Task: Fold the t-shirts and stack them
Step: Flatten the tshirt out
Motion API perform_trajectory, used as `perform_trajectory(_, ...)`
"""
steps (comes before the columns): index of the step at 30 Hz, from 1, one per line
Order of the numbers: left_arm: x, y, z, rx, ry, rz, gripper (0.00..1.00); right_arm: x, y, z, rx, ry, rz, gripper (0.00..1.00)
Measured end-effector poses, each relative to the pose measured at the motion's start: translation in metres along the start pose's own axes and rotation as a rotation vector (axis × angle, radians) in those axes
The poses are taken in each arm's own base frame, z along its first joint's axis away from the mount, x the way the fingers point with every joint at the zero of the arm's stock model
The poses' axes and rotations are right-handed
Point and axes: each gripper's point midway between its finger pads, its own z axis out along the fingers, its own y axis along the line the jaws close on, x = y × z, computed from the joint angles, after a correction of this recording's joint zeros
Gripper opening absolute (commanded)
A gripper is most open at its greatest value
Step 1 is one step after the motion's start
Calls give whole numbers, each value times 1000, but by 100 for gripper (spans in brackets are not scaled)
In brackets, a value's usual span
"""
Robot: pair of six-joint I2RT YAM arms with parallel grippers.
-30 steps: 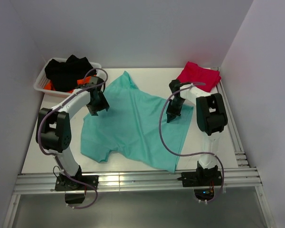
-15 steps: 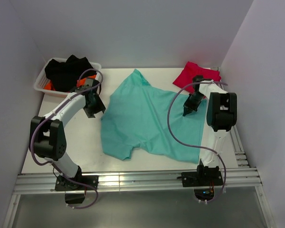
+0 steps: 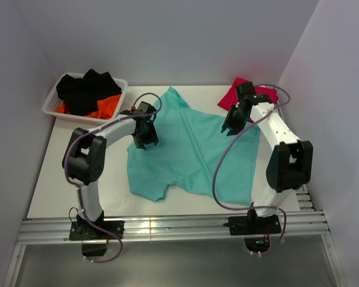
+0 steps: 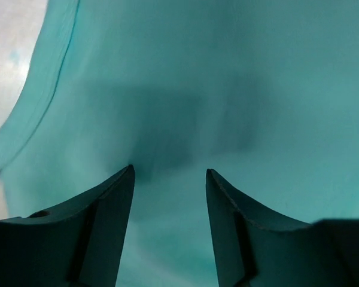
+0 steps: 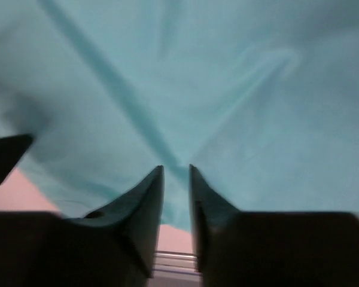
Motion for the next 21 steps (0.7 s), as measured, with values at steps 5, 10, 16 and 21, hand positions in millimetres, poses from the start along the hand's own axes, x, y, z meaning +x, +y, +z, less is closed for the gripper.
perform_trajectory(5, -10, -5, 26, -18, 15, -2, 52, 55, 17, 2, -17, 52, -63, 0)
perform_trajectory(10, -6, 1, 25, 2, -11, -31, 50, 102, -14, 67, 141, 248, -71, 0)
perform_trajectory(16, 20, 24, 12, 3, -16, -75, 50, 83, -15, 97, 241, 286, -87, 0)
perform_trajectory(21, 52, 57, -5, -26, 6, -127, 50, 44, 5, 111, 244, 213, -105, 0)
